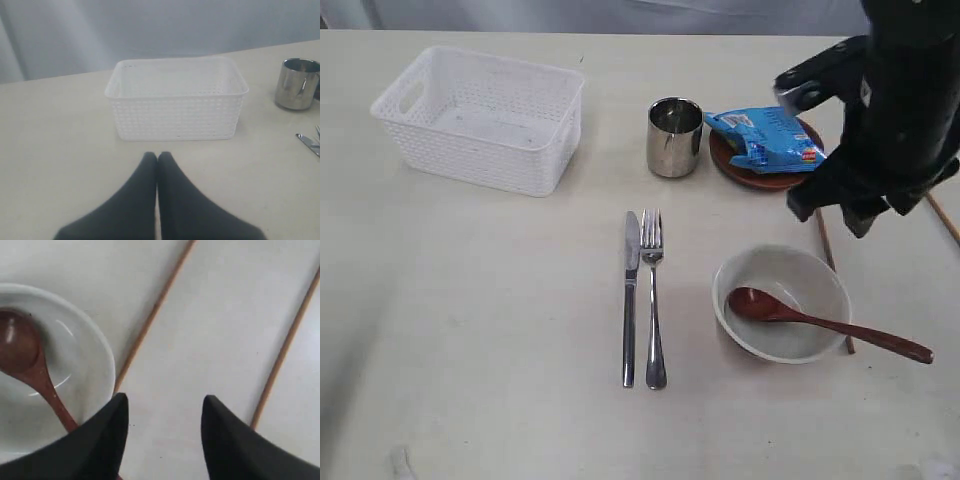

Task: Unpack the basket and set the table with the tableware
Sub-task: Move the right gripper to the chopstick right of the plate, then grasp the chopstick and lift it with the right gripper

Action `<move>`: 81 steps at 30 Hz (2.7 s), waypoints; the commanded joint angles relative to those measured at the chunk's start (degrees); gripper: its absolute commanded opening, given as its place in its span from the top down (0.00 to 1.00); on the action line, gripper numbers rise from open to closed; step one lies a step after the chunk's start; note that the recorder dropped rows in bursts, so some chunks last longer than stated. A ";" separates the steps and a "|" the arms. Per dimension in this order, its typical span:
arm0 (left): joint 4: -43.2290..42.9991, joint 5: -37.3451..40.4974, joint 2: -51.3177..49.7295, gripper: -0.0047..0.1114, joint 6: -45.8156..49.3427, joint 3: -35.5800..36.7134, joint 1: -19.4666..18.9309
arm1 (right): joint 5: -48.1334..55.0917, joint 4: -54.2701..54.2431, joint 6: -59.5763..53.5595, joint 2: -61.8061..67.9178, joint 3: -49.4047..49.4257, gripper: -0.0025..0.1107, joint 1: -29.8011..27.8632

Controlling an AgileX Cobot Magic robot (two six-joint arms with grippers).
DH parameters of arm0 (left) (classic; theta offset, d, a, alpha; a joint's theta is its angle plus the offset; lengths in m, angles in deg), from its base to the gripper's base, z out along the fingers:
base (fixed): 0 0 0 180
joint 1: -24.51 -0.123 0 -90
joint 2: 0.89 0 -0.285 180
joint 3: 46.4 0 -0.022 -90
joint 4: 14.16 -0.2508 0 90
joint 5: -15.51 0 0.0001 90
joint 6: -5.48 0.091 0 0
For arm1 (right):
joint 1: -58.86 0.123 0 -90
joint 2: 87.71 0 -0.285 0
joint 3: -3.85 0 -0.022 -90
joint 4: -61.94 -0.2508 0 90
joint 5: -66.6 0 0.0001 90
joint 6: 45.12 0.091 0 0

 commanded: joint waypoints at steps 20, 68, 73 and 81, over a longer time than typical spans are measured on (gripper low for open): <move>-0.04 0.05 0.20 0.96 0.00 0.10 0.36 | -26.03 -15.17 -2.26 17.87 1.02 0.60 -14.61; -0.04 0.05 0.20 0.96 0.00 0.10 0.36 | -13.52 -7.95 -0.11 3.35 6.45 0.98 -14.82; -0.04 0.05 0.20 0.96 0.00 0.10 0.36 | -10.10 -8.08 0.01 -3.55 6.26 0.98 -14.82; -0.04 0.05 0.20 0.96 0.00 0.10 0.36 | 0.63 -9.90 -0.53 -11.42 3.05 0.98 -14.82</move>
